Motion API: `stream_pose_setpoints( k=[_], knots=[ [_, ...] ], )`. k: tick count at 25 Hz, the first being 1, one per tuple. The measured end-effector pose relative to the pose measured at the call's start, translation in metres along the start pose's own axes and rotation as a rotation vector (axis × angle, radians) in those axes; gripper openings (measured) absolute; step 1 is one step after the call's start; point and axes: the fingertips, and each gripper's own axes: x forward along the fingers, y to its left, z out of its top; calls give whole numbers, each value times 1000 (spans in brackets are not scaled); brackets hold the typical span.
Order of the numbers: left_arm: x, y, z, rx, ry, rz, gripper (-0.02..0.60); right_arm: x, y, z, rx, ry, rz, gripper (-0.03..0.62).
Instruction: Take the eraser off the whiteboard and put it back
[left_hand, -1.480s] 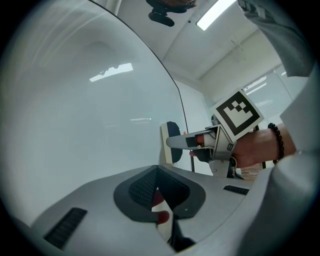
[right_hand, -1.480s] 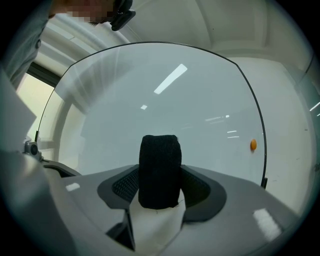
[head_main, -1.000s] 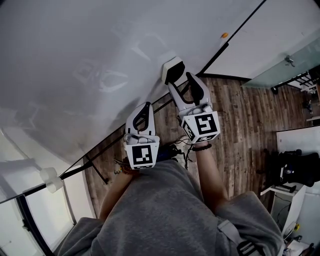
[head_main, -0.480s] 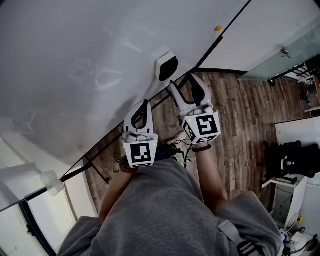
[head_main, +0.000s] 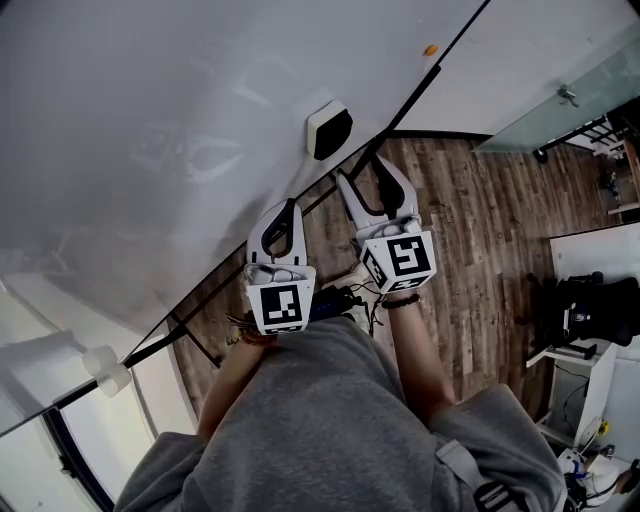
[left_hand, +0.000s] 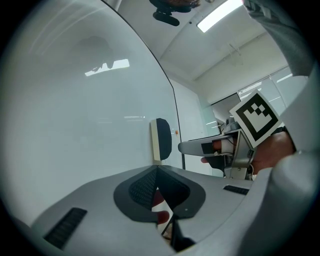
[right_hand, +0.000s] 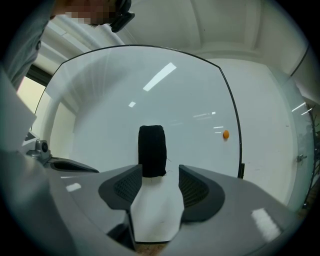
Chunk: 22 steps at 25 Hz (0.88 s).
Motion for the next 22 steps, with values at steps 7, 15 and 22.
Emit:
stream_pose_setpoints(
  k=[7, 15, 22],
  knots=[
    [0, 2, -2, -5, -2, -1, 5, -4, 5, -7, -5, 6, -12, 194],
    [-1, -1, -4, -8, 7, -10, 5, -9, 8, -14, -36, 12, -52, 96],
    [0, 0, -4, -2, 0, -8, 5, -10, 4, -14, -52, 10, -83, 25]
  ],
)
